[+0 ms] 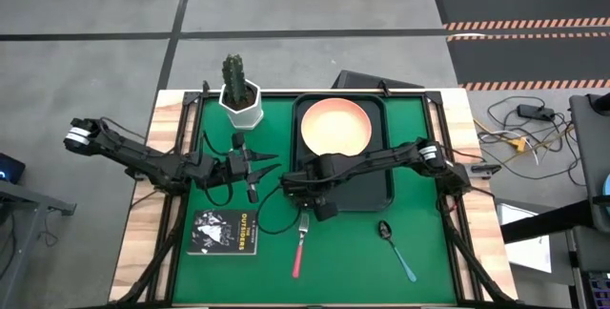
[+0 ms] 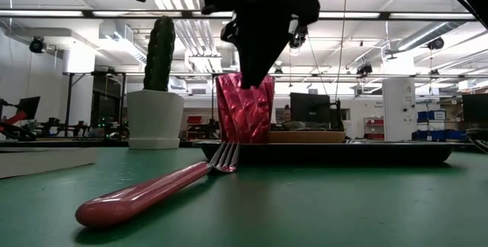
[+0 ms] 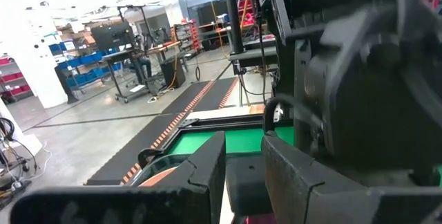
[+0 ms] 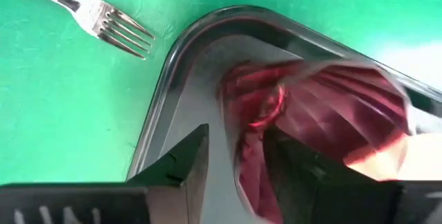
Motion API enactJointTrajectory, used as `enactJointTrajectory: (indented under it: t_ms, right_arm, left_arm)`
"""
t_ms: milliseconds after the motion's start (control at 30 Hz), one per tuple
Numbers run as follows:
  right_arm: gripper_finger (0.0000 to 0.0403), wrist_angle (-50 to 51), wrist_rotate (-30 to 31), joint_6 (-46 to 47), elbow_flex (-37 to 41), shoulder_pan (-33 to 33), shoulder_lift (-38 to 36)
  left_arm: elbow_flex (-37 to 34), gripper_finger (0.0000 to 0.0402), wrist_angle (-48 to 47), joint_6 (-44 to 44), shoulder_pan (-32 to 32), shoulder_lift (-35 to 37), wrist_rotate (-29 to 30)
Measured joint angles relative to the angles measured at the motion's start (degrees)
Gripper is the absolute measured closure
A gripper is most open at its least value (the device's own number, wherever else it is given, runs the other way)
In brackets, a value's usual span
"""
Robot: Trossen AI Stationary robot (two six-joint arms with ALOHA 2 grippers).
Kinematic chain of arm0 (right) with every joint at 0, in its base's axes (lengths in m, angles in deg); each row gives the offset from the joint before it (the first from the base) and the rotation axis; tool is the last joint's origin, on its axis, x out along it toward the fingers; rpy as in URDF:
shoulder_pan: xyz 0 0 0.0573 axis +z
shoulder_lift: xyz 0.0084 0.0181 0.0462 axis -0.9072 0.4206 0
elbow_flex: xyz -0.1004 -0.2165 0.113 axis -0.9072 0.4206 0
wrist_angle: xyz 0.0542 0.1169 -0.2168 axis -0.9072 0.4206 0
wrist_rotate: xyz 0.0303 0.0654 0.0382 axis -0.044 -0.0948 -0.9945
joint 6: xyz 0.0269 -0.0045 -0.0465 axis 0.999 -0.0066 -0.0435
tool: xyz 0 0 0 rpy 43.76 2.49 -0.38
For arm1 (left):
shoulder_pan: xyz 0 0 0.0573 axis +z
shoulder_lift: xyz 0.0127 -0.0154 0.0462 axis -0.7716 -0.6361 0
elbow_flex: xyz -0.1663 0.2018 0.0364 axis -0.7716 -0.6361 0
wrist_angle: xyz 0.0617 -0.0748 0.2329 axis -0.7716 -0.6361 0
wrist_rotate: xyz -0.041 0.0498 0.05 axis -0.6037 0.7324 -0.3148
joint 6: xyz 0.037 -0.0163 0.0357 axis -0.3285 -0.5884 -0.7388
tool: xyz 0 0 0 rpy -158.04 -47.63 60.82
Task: Pick and place plate/cup/fork/spoon on tray
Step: Put the red cup on the black serving tray to the top left of the light orange plate
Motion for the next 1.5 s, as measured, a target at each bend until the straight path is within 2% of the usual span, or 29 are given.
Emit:
enactJointTrajectory:
  t_ms: [267, 467, 700, 867, 1000, 1167, 1267, 1500]
  right_arm:
    - [0.0273, 4.23, 0.03, 6.63, 1.27, 0.4, -7.78]
    - [0.0271, 2.06, 0.0, 13.11, 10.85, 3.18, -19.9]
    - [0.0285, -19.59, 0.0, 19.01, 33.29, 7.26, -36.13]
    - [0.0308, -36.41, 0.09, 20.02, 50.03, 7.16, -42.88]
    - [0.0335, -49.76, 0.04, 20.02, 60.67, 4.73, -43.81]
    - [0.037, -60.48, 2.67, 19.5, 68.31, 0.71, -40.86]
    - [0.0388, -62.92, 5.49, 18.79, 70.55, -1.48, -38.28]
    - [0.0394, -68.97, 5.04, 17.66, 69.9, -3.1, -31.81]
  left_arm:
    - [0.0, 0.0327, 0.04, 1.78, 0.0, 0.0, -0.02]
    - [0.0, 0.0327, 0.03, 6.1, -0.04, -0.44, -0.29]
    - [0.0, 0.0327, -0.04, 8.99, -0.04, -3.45, -0.46]
    - [0.0, 0.0327, 0.01, 9.03, -0.04, -4.9, -0.5]
    - [0.03, 0.0327, 0.04, 9.03, -0.04, -5.01, -0.52]
    - [0.11, 0.0327, 0.08, 8.99, -0.04, -4.92, -0.52]
    - [0.11, 0.0327, 0.05, 8.97, -0.04, -4.92, -0.52]
    - [0.11, 0.0327, 0.06, 8.94, 0.0, -4.92, -0.52]
